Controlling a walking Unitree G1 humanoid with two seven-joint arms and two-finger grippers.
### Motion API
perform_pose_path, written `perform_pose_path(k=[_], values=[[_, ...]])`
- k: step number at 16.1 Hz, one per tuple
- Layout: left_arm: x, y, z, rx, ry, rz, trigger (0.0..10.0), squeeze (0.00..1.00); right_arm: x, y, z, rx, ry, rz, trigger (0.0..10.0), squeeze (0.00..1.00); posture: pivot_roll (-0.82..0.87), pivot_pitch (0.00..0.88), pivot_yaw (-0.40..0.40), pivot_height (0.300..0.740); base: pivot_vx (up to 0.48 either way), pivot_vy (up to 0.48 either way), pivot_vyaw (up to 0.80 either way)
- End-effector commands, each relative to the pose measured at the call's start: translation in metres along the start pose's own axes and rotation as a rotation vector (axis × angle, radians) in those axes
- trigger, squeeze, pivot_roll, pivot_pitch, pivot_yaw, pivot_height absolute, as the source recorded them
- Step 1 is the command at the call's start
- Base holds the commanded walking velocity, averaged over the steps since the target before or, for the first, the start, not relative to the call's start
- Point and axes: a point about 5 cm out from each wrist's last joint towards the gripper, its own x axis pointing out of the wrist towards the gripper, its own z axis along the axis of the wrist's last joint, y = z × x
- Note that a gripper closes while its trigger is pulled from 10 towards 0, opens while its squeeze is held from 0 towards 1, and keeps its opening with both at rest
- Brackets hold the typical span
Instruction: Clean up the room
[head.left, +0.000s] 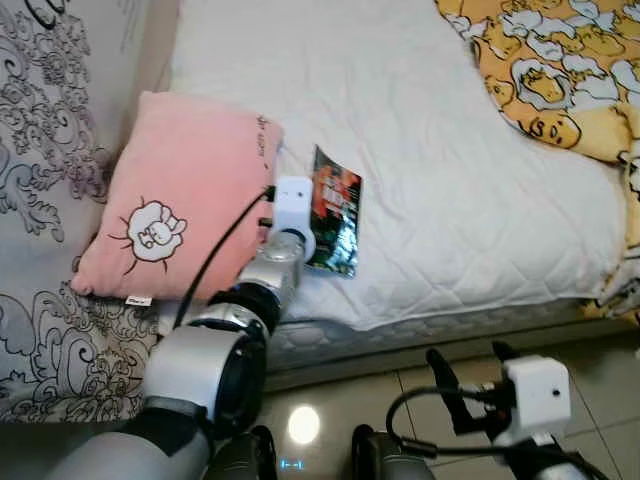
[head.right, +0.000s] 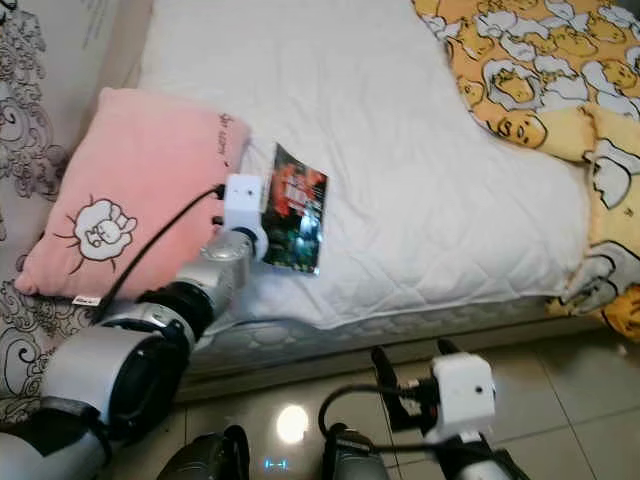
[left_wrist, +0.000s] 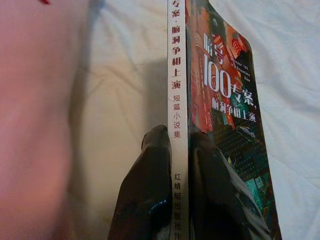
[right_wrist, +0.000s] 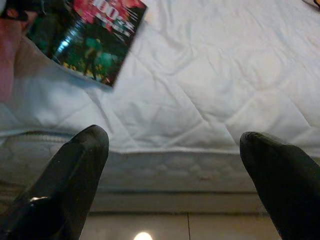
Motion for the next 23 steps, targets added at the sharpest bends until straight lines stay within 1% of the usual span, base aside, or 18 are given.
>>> perform_pose_path(k=[1, 2, 3, 4, 5, 8, 10, 11, 14, 15, 16, 17, 18, 19, 20, 21, 22, 23], values=[[0.001, 0.003, 0.005, -0.035, 0.006, 0.018, 10.0, 0.00, -0.005, -0.001, 0.001, -0.016, 0.014, -0.009, 10.0, 0.00, -0.34, 0.203, -0.035, 0.740, 0.000, 0.000, 0.00], [0.001, 0.005, 0.005, -0.042, 0.012, 0.015, 10.0, 0.19, -0.006, 0.000, 0.000, -0.017, 0.020, -0.007, 10.0, 0.00, -0.34, 0.208, -0.033, 0.740, 0.000, 0.000, 0.00], [0.001, 0.004, 0.005, -0.037, 0.018, -0.003, 10.0, 0.78, -0.006, -0.001, 0.000, -0.017, 0.023, -0.007, 10.0, 0.00, -0.34, 0.208, -0.033, 0.740, 0.000, 0.000, 0.00], [0.001, 0.003, 0.005, -0.031, 0.027, -0.015, 10.0, 1.00, -0.006, -0.001, 0.001, -0.016, 0.023, -0.008, 10.0, 0.00, -0.35, 0.210, -0.034, 0.740, 0.000, 0.000, 0.00], [0.002, 0.006, 0.012, -0.015, 0.007, 0.001, 10.0, 1.00, -0.006, -0.002, 0.001, -0.018, 0.025, -0.009, 10.0, 0.00, -0.34, 0.212, -0.033, 0.740, 0.000, 0.000, 0.00], [0.002, 0.015, 0.027, -0.004, -0.046, 0.043, 10.0, 1.00, -0.006, -0.002, 0.000, -0.020, 0.030, -0.012, 10.0, 0.00, -0.34, 0.216, -0.032, 0.740, 0.000, 0.000, 0.00], [0.002, 0.022, 0.036, 0.034, -0.086, 0.082, 10.0, 1.00, -0.004, -0.003, -0.002, -0.020, 0.036, -0.014, 10.0, 0.00, -0.31, 0.205, -0.034, 0.740, 0.000, 0.000, 0.00], [0.002, 0.023, 0.033, 0.042, -0.078, 0.085, 10.0, 1.00, -0.001, -0.003, -0.003, -0.018, 0.036, -0.011, 10.0, 0.00, -0.30, 0.194, -0.030, 0.740, 0.000, 0.000, 0.00], [0.002, 0.025, 0.026, 0.017, -0.067, 0.097, 10.0, 1.00, 0.005, -0.004, -0.006, -0.021, 0.033, -0.008, 10.0, 0.00, -0.26, 0.162, -0.021, 0.740, 0.000, 0.000, 0.00], [0.001, 0.021, 0.023, 0.084, -0.091, 0.073, 10.0, 1.00, 0.011, -0.005, -0.006, -0.016, 0.017, -0.015, 10.0, 0.00, -0.23, 0.127, -0.011, 0.740, 0.000, 0.000, 0.00], [-0.001, 0.010, 0.019, 0.147, -0.165, -0.013, 10.0, 1.00, 0.021, -0.007, 0.003, 0.007, -0.041, -0.040, 10.0, 0.00, -0.19, 0.055, 0.003, 0.740, 0.000, 0.000, 0.00], [-0.007, 0.001, 0.013, 0.158, -0.259, -0.120, 10.0, 1.00, 0.037, -0.013, 0.012, 0.040, -0.105, -0.096, 10.0, 0.00, -0.14, 0.000, 0.013, 0.740, 0.000, 0.000, 0.00], [-0.009, -0.002, 0.010, 0.161, -0.280, -0.153, 10.0, 1.00, 0.042, -0.016, 0.014, 0.044, -0.119, -0.112, 10.0, 0.00, -0.12, 0.000, 0.015, 0.740, 0.000, 0.000, 0.00], [-0.023, -0.008, 0.001, 0.146, -0.322, -0.204, 10.0, 1.00, 0.051, -0.027, 0.016, 0.005, -0.136, -0.189, 10.0, 0.00, -0.08, 0.000, 0.020, 0.740, 0.000, 0.000, 0.00], [-0.036, -0.012, -0.005, 0.141, -0.351, -0.224, 10.0, 1.00, 0.059, -0.036, 0.015, -0.031, -0.143, -0.249, 10.0, 0.00, -0.05, 0.000, 0.027, 0.740, 0.000, 0.000, 0.00], [-0.045, -0.011, -0.013, 0.170, -0.371, -0.230, 10.0, 1.00, 0.073, -0.040, 0.012, -0.016, -0.140, -0.286, 10.0, 0.00, -0.02, 0.000, 0.035, 0.740, 0.000, 0.000, 0.00], [-0.049, -0.007, -0.020, 0.167, -0.366, -0.210, 10.0, 1.00, 0.080, -0.043, 0.012, 0.034, -0.149, -0.304, 10.0, 0.00, -0.01, 0.000, 0.036, 0.740, 0.000, 0.000, 0.00], [-0.058, 0.018, -0.035, 0.139, -0.390, -0.090, 10.0, 1.00, 0.095, -0.044, 0.015, 0.112, -0.179, -0.305, 10.0, 0.00, 0.01, 0.000, 0.032, 0.740, 0.000, 0.000, 0.00]])
